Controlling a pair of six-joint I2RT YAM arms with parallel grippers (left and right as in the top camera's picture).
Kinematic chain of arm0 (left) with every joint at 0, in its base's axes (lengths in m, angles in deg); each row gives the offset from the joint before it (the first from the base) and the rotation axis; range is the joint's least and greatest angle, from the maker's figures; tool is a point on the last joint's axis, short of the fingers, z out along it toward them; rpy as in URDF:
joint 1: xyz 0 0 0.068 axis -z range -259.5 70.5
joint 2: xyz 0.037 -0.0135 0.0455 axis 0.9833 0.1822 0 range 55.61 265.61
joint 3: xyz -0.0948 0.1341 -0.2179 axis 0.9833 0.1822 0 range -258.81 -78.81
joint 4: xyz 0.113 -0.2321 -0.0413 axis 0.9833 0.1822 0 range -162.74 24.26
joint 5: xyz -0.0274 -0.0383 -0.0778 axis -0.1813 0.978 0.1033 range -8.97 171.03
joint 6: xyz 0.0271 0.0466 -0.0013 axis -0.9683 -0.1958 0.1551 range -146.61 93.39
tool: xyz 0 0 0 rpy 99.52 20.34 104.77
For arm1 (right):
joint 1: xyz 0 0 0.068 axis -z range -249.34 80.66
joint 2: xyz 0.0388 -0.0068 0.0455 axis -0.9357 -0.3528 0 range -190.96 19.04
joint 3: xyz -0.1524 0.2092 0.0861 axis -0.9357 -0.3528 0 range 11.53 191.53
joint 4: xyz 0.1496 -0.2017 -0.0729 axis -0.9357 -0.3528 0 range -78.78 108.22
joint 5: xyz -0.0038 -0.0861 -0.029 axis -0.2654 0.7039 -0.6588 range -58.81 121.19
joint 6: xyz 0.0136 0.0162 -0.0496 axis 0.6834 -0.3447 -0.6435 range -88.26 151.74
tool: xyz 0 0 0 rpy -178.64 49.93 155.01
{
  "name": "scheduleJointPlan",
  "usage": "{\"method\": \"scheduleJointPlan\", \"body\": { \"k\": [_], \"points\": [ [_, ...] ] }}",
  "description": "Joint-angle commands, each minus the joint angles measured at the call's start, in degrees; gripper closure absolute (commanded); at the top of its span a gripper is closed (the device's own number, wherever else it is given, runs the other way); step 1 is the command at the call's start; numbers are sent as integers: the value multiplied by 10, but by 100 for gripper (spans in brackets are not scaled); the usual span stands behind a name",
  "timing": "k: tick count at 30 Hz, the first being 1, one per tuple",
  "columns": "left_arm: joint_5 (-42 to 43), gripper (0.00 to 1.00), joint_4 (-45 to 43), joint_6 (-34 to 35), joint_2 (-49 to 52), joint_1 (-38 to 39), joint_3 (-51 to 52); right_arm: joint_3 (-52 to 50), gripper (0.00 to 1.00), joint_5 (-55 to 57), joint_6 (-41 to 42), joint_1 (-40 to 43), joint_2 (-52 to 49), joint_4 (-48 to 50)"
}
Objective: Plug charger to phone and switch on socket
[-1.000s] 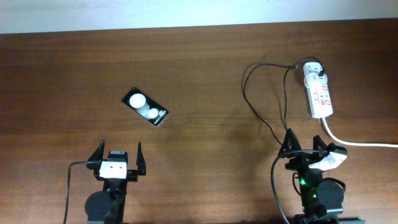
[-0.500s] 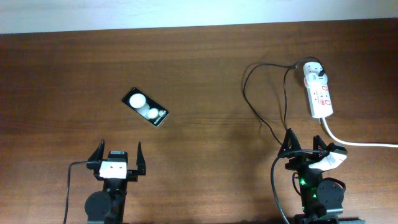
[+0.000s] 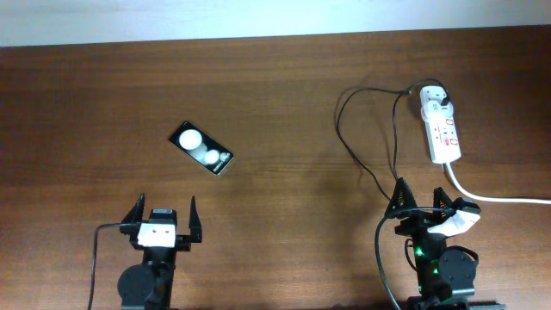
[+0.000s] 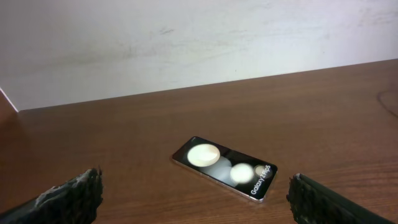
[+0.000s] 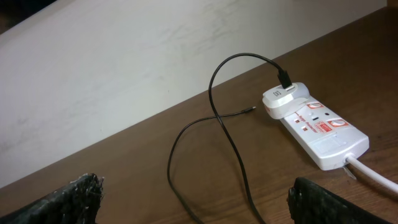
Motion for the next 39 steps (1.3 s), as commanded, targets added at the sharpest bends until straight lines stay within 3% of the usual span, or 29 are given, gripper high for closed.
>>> {"method": "scheduleJointPlan", "body": {
  "k": [1, 35, 39],
  "points": [
    [7, 1, -2, -9, -3, 2, 5, -5, 1, -3, -6, -4, 1, -3],
    [7, 1, -1, -8, -3, 2, 2, -5, 1, -3, -6, -4, 1, -3],
    [7, 1, 15, 21, -3, 2, -19, -5, 1, -3, -6, -4, 1, -3]
  ]
}}
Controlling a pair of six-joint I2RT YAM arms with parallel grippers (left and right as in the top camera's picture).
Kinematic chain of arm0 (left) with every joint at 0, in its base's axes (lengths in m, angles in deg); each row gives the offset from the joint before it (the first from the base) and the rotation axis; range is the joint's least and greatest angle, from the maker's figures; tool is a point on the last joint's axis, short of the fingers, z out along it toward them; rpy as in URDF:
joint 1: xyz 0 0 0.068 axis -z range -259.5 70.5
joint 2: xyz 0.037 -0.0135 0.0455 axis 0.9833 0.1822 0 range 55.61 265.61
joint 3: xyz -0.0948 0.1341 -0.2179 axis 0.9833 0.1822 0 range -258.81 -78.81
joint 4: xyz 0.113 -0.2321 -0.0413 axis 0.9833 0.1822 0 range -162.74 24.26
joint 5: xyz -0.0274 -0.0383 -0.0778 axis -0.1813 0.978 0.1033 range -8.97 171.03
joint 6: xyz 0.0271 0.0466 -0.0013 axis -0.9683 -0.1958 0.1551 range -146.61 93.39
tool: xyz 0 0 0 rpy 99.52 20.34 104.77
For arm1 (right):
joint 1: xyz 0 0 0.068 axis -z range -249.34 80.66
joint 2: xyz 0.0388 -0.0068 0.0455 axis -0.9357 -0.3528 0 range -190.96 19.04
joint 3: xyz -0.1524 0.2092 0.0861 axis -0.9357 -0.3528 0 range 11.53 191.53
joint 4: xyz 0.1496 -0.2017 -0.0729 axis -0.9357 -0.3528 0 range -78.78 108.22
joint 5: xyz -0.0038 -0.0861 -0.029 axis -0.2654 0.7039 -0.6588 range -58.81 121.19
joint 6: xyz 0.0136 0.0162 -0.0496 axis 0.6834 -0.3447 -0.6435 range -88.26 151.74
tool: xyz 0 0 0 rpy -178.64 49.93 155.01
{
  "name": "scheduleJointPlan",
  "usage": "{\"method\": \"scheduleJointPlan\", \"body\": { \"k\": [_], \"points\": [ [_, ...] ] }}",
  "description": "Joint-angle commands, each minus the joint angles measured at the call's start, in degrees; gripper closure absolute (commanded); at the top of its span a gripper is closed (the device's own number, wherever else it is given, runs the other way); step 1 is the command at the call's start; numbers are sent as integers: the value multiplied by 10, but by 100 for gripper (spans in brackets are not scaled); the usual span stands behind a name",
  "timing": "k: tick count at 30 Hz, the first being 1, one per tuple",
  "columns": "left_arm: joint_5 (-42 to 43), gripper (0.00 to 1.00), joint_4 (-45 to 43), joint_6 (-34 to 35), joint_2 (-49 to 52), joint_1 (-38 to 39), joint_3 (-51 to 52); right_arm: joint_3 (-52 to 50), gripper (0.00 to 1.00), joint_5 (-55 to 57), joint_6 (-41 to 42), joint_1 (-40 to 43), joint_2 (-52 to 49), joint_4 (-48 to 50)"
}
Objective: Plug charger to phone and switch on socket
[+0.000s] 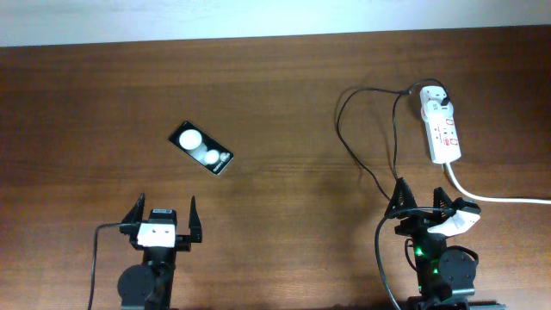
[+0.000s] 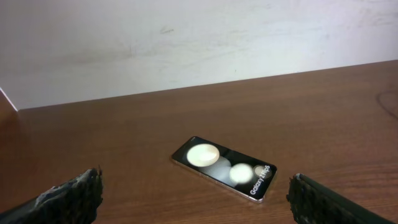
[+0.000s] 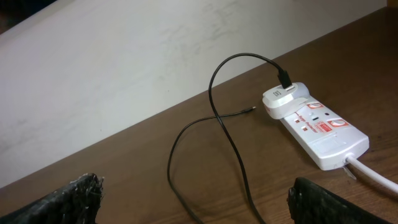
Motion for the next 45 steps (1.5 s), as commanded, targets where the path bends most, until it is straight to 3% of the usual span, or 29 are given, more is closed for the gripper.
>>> {"method": "scheduleJointPlan", "body": {
  "k": [1, 7, 45],
  "points": [
    [7, 1, 27, 16, -3, 2, -24, -5, 1, -3, -6, -4, 1, -3],
    [7, 1, 103, 16, -3, 2, -65, -5, 1, -3, -6, -4, 1, -3],
    [12, 1, 187, 16, 1, 2, -69, -5, 1, -3, -6, -4, 1, -3]
  ]
}}
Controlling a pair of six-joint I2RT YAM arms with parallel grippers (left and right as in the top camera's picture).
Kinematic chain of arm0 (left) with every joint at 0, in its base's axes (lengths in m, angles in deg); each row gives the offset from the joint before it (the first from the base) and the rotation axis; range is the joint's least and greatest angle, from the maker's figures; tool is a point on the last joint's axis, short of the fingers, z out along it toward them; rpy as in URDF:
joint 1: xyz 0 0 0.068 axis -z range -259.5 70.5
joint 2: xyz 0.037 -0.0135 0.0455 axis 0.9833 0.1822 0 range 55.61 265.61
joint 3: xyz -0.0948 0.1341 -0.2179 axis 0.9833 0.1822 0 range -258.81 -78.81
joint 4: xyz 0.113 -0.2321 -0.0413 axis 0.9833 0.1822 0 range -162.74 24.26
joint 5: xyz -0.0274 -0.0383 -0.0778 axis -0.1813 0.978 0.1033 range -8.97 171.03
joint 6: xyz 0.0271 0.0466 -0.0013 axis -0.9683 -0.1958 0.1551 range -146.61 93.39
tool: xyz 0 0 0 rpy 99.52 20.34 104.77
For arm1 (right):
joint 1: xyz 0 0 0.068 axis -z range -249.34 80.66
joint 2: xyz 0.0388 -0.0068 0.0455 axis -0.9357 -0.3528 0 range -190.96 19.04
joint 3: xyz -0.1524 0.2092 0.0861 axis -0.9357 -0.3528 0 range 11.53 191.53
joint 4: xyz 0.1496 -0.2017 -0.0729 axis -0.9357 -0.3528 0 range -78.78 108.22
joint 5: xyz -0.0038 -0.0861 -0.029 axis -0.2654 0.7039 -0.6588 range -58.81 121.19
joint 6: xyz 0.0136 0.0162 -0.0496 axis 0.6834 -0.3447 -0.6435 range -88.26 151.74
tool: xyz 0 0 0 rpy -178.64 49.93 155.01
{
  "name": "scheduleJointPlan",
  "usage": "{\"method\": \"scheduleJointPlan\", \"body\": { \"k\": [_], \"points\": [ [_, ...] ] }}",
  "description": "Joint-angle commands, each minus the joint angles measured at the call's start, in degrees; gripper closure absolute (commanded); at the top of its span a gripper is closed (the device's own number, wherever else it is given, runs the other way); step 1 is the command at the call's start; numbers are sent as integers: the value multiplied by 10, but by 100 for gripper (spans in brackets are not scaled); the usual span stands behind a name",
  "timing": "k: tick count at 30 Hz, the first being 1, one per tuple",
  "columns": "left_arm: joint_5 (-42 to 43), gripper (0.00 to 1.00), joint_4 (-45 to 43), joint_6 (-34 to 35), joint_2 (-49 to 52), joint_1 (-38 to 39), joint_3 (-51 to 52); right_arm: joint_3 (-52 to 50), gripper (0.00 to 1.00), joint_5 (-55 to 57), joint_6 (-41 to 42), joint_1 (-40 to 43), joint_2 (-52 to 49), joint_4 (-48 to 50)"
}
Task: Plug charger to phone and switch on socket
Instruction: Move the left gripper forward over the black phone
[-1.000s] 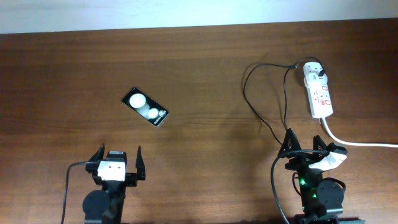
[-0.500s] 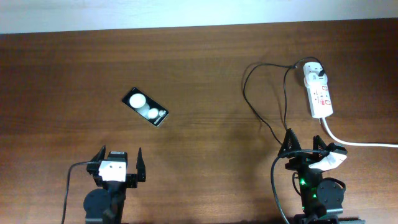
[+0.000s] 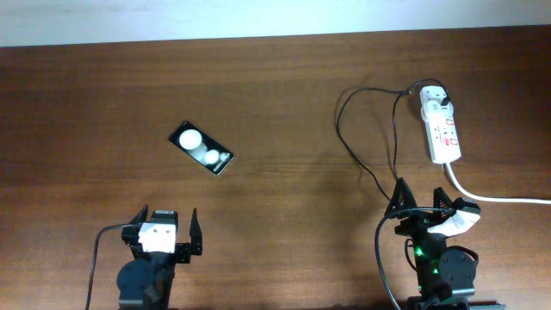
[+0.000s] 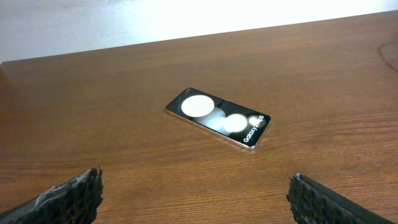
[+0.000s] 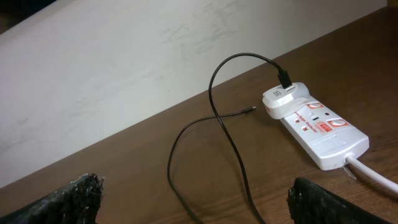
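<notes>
A black phone (image 3: 201, 148) (image 4: 218, 117) lies flat on the brown table, left of centre. A white power strip (image 3: 440, 127) (image 5: 318, 128) lies at the far right with a white charger (image 5: 285, 99) plugged into its far end. The charger's thin black cable (image 3: 355, 138) (image 5: 219, 138) loops over the table, its free plug tip (image 5: 250, 109) lying loose. My left gripper (image 3: 164, 231) (image 4: 194, 186) stands open near the front edge, short of the phone. My right gripper (image 3: 424, 207) (image 5: 194, 186) stands open near the front edge, nothing between its fingers.
A thick white mains lead (image 3: 491, 196) runs from the power strip off the right edge. A pale wall (image 5: 124, 68) stands behind the table's far edge.
My left gripper has tilted downward, so the phone sits higher in its view and the wall has almost left it. In the overhead view its fingers look shorter. The right arm has not moved.
At both earlier moments the two grippers stood open at the front edge, with phone, cable and power strip untouched. Now only the left gripper has changed, pitched down toward the table before the phone.
</notes>
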Motion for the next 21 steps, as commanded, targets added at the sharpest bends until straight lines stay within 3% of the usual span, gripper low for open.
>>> {"method": "scheduleJointPlan", "body": {
  "k": [1, 8, 16, 18, 20, 21],
  "points": [
    [26, 1, 7, 6, 2, 2, -11, -5, 1, -3, -6, -4, 1, -3],
    [41, 1, 15, 21, 147, 2, -148, -5, 1, -3, -6, -4, 1, -3],
    [53, 1, 135, 21, 391, 2, -373, -5, 1, -3, -6, -4, 1, -3],
    [113, 1, 150, 21, 426, 2, -407, -5, 1, -3, -6, -4, 1, -3],
    [240, 1, 163, 21, 451, 2, -415, -5, 1, -3, -6, -4, 1, -3],
    [248, 1, 176, 21, 458, 2, -415, -5, 1, -3, -6, -4, 1, -3]
  ]
}}
